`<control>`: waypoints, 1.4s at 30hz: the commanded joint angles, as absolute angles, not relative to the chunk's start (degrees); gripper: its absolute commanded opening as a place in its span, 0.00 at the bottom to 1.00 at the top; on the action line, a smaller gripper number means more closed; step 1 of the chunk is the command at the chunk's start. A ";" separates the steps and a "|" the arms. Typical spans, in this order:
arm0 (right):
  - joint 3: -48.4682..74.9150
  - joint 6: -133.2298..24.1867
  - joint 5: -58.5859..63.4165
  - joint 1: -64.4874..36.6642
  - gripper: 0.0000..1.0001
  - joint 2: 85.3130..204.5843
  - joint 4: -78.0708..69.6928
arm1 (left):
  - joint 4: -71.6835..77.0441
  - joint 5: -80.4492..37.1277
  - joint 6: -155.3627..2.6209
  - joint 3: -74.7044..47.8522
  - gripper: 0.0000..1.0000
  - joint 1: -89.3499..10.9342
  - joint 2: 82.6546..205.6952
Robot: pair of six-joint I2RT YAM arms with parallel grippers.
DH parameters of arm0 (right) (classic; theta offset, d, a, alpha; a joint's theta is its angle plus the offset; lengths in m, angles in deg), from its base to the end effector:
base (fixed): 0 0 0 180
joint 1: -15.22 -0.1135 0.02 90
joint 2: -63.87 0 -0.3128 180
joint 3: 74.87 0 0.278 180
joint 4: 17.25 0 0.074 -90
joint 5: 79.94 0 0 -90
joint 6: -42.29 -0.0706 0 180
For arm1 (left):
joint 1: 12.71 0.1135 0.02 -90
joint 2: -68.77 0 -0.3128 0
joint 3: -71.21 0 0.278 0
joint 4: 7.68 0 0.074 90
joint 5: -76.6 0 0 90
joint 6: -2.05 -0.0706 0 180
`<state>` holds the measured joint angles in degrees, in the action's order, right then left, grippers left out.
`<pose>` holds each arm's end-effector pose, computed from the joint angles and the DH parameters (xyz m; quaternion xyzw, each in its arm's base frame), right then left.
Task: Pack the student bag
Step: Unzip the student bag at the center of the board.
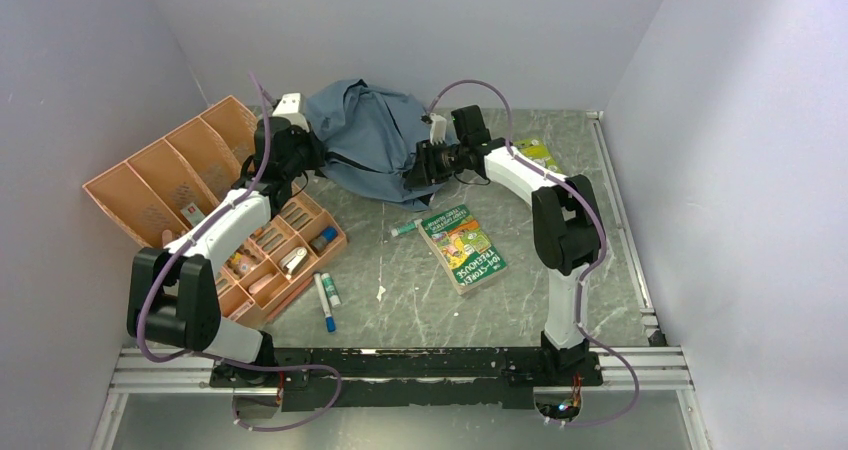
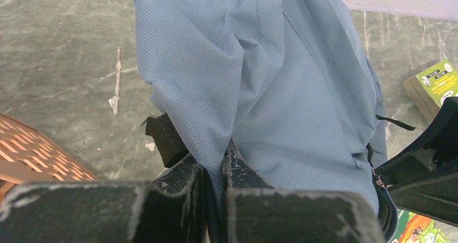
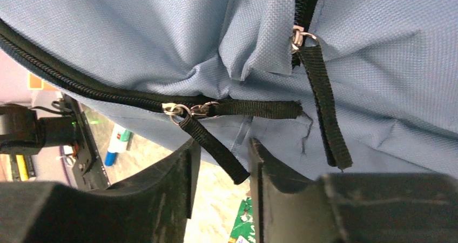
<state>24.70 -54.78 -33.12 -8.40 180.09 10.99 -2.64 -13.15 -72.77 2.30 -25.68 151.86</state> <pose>0.4511 0.2500 0.2259 -0.2633 0.8295 0.4221 0.2540 0.3786 -0.0869 0.3083 -0.0170 0.8151 -0.1391 0.5622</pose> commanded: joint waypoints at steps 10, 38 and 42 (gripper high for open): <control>23.37 -54.82 -39.99 -8.43 0.03 176.38 9.46 | -3.70 -15.33 -74.34 2.93 0.09 -25.98 152.19; 37.93 -61.92 -38.81 -22.21 0.00 177.94 8.83 | -5.44 -21.12 -71.53 2.93 0.15 -28.18 153.02; 36.06 -61.28 -35.17 -22.04 0.00 176.90 8.80 | -3.54 -18.93 -70.48 2.51 0.37 -28.13 151.30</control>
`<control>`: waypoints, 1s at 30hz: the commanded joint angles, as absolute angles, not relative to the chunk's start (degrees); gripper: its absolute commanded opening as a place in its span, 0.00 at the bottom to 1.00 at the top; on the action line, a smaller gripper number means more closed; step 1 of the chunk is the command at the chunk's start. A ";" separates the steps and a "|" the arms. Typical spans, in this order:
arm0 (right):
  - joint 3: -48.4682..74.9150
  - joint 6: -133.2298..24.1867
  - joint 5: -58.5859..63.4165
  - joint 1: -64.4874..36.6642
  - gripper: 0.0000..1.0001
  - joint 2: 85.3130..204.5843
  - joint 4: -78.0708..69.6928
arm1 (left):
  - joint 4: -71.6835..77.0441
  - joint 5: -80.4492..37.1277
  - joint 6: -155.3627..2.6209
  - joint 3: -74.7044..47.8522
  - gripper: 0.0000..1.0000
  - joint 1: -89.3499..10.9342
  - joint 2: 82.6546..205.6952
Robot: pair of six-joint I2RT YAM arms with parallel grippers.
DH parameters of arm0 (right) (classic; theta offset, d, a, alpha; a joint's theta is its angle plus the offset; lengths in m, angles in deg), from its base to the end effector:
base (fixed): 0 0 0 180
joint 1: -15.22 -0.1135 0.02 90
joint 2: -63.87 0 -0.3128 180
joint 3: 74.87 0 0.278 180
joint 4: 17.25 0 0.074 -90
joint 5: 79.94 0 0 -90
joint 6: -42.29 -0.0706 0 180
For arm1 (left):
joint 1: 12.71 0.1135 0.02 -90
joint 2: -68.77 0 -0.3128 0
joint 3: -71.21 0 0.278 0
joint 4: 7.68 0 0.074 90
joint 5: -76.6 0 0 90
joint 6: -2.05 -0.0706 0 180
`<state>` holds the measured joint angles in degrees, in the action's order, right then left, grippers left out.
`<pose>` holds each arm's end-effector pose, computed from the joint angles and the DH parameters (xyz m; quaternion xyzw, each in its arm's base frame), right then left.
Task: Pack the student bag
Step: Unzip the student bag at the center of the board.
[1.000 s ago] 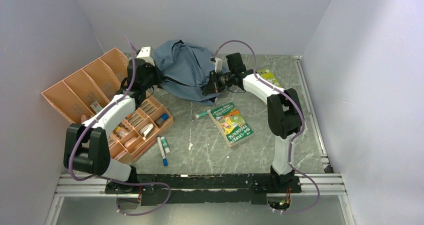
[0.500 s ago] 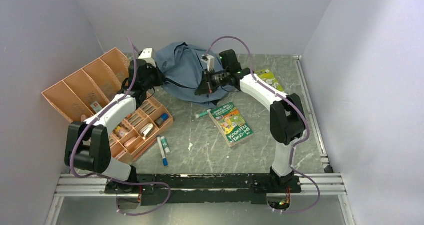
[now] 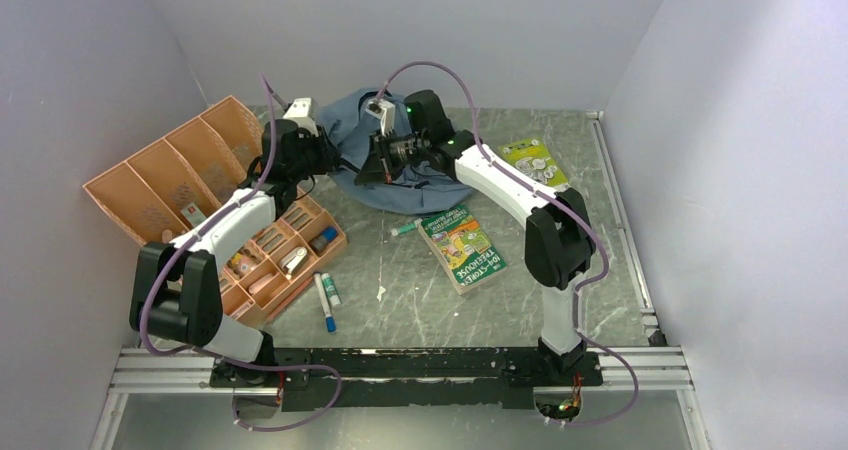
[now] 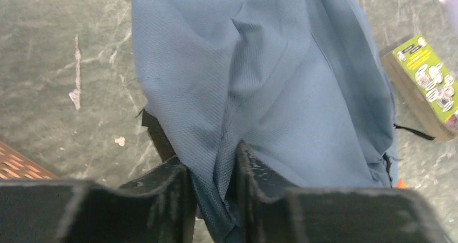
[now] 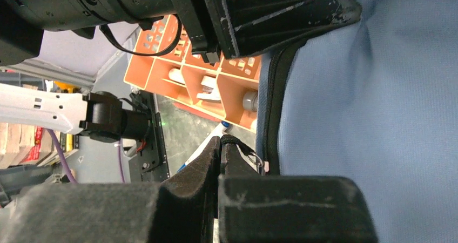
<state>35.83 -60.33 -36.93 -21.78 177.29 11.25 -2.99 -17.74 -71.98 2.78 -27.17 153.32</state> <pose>0.3894 0.3581 0.3240 -0.3600 0.7397 0.5042 0.2628 0.3786 -0.1031 0.2964 0.0107 0.8228 -0.1790 0.5393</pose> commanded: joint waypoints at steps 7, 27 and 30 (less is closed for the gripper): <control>28.73 -64.72 -31.13 -20.86 0.00 173.21 4.33 | 1.12 -13.66 -69.85 0.95 0.99 -28.09 146.48; 20.82 -72.11 -34.41 -15.99 0.00 168.68 1.85 | -17.10 -43.60 -92.96 20.98 0.93 -28.54 129.83; 21.06 -71.41 -35.67 -16.01 0.00 168.52 4.04 | -16.66 -42.97 -98.25 21.50 0.90 -28.85 129.83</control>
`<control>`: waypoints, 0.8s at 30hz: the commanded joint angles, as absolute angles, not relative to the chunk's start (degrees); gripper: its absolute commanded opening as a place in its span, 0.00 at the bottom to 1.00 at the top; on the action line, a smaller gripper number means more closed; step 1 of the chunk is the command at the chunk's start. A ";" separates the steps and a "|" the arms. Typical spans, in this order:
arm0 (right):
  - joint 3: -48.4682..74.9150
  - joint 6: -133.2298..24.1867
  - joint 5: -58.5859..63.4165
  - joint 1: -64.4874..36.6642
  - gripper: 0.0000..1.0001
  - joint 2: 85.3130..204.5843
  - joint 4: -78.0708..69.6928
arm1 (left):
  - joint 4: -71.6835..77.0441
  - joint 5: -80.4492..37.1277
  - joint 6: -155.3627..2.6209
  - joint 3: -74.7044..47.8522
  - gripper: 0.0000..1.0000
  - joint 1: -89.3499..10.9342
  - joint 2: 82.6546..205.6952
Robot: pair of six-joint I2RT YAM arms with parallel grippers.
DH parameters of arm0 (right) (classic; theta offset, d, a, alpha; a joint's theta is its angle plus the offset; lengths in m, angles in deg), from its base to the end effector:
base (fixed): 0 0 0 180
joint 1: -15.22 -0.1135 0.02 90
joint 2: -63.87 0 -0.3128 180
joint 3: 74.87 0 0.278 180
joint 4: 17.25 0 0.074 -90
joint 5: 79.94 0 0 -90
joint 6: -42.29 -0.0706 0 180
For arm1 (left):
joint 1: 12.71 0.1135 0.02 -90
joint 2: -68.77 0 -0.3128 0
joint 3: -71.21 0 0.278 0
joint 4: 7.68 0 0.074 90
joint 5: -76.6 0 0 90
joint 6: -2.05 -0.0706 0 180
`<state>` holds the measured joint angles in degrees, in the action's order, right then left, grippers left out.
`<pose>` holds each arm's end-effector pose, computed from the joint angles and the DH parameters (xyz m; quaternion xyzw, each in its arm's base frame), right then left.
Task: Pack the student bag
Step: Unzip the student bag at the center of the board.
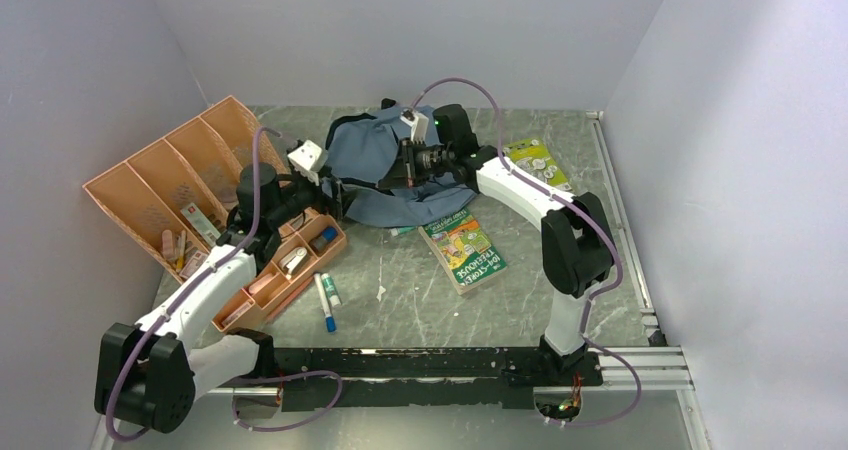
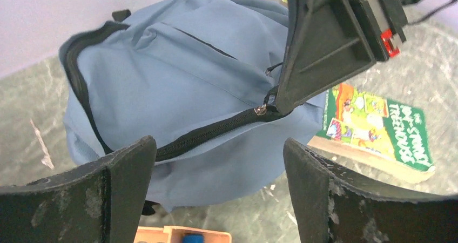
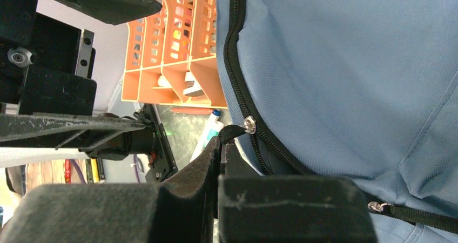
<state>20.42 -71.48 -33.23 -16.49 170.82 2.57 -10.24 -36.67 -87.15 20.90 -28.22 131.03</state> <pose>0.3917 0.2989 0.2910 -0.2360 0.7965 0.4963 0.2523 0.2656 -0.1027 0.3101 0.2250 0.7241 -0.2421 0.6053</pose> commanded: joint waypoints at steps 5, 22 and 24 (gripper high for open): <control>19.86 -70.35 -35.46 -15.99 0.00 166.70 6.13 | -16.36 -48.23 -103.29 20.76 0.77 -29.32 131.47; 14.55 -68.30 -32.23 -15.99 0.00 161.56 9.80 | -21.26 -25.99 -98.46 25.20 0.79 -36.44 129.53; 12.60 -67.93 -31.90 -16.00 0.00 161.15 9.92 | -22.22 -17.07 -89.93 26.43 0.81 -36.36 127.46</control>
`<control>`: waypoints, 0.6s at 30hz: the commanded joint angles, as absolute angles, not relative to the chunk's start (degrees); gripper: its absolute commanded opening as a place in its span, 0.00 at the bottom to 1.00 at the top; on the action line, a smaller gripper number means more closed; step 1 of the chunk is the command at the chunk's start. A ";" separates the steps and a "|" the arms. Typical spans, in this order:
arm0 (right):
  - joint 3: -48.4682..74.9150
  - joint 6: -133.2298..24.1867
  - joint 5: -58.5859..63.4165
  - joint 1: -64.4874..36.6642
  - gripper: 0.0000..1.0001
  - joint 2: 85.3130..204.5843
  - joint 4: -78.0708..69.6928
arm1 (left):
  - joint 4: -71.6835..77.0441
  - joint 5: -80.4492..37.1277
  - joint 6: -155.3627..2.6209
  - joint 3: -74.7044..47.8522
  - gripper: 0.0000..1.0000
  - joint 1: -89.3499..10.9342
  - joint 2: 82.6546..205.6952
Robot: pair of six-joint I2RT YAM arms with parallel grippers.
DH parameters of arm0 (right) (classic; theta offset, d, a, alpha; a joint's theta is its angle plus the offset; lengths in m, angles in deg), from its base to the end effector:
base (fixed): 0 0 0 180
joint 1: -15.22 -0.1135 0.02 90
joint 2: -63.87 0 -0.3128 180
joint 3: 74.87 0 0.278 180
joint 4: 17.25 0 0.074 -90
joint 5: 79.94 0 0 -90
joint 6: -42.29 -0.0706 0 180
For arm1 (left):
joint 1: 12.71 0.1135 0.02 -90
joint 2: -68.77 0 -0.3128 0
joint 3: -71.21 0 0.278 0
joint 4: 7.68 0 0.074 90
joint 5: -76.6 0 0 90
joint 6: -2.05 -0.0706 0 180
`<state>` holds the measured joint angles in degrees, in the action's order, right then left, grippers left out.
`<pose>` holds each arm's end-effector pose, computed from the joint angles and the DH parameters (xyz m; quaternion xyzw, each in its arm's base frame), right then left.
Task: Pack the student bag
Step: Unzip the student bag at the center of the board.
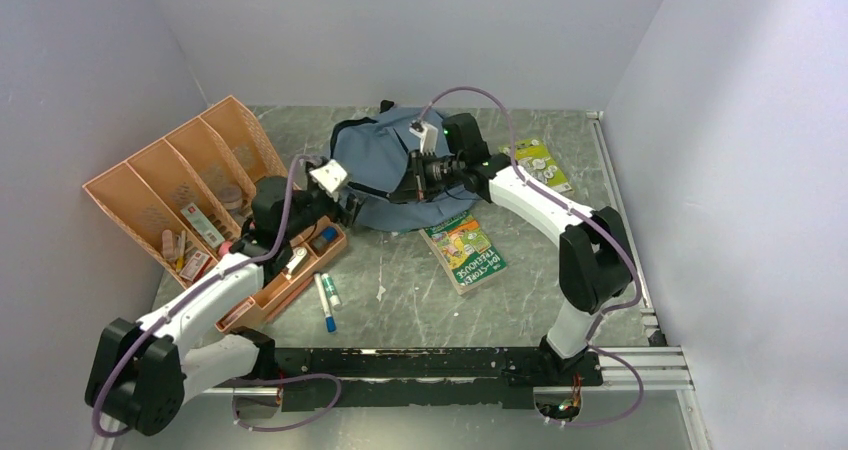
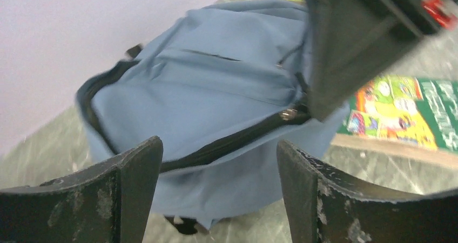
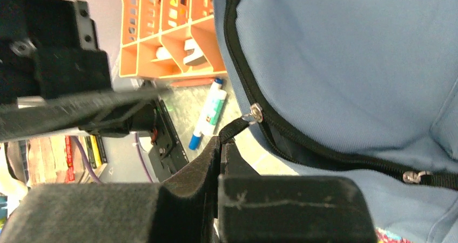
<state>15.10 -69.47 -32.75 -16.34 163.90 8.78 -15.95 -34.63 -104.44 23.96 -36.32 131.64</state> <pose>0.3582 0.2763 0.2989 -0.2357 0.8127 0.4801 0.2312 0.2498 -0.1371 0.2991 0.3673 0.6517 -0.1784 0.6392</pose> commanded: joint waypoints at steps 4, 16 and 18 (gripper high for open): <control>7.18 -68.40 -32.48 -16.03 0.00 160.78 7.76 | -16.95 -8.95 -78.87 24.76 0.81 -36.35 125.37; -0.90 -68.89 -33.60 -17.66 0.00 163.78 3.24 | -7.16 2.03 -71.37 20.82 0.81 -36.35 125.72; -0.49 -68.97 -33.71 -17.66 0.00 163.90 3.28 | -8.69 -2.65 -73.35 21.13 0.82 -36.35 126.12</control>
<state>-0.06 -68.94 -32.64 -17.45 163.13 4.54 -8.56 0.12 -73.30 22.78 -36.32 125.67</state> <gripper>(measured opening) 0.018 0.814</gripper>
